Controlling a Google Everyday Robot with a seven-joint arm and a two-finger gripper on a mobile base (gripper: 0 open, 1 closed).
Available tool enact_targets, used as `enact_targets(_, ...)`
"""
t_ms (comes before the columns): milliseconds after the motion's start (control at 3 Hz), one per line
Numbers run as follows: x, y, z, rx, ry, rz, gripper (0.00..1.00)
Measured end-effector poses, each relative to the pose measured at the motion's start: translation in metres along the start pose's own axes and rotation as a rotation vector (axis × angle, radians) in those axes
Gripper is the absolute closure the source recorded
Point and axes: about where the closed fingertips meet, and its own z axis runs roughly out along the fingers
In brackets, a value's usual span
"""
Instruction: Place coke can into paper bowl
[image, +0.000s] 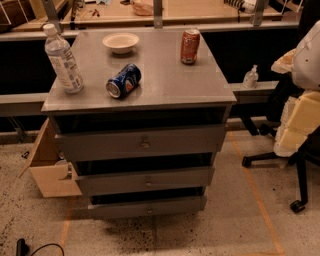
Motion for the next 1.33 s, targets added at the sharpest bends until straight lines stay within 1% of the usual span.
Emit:
enact_targets(333,0.0,0.0,0.0,0.0,0.0,0.0,0.0)
enact_targets(667,-0.001,-0.016,0.006,-0.003,-0.067,0.002,0.0)
enact_targets(1000,-0.001,-0.067,0.024,0.046,-0.179,0.024,0.0)
enact_targets(1333,0.003,-0.117,0.059,0.098,-0.375,0.067,0.0)
